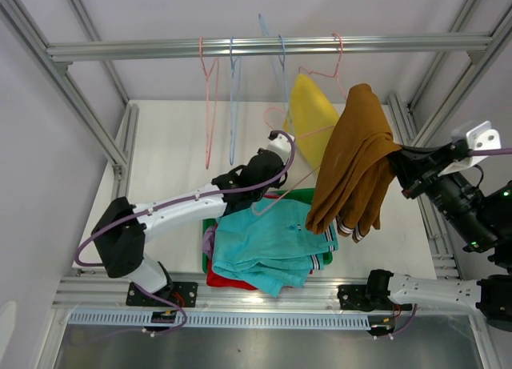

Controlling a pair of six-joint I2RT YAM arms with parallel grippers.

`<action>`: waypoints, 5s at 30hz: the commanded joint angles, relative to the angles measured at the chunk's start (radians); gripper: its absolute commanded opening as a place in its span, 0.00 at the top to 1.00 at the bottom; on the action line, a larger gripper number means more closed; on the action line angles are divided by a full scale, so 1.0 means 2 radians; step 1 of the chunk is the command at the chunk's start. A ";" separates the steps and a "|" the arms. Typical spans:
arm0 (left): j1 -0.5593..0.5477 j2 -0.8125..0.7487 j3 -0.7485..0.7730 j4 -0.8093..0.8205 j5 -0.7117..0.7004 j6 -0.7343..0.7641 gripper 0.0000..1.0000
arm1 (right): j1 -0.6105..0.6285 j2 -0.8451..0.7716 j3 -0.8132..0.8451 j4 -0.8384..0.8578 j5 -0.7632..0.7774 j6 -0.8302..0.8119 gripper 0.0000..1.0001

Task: Remove the trousers from the hanger
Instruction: Remove the trousers from the hanger, then place the trousers in the bin, then place the hanger at the clothesline.

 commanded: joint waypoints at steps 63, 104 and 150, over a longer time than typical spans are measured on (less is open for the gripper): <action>0.069 -0.159 0.049 -0.046 -0.018 -0.013 1.00 | 0.070 0.106 -0.305 0.270 -0.244 0.145 0.03; 0.045 -0.166 0.060 -0.061 0.000 0.000 0.99 | -0.002 0.215 -0.484 0.386 -0.236 0.220 0.02; -0.051 -0.537 -0.029 -0.315 0.105 -0.087 0.99 | -0.001 -0.001 -0.593 0.330 -0.197 0.249 0.00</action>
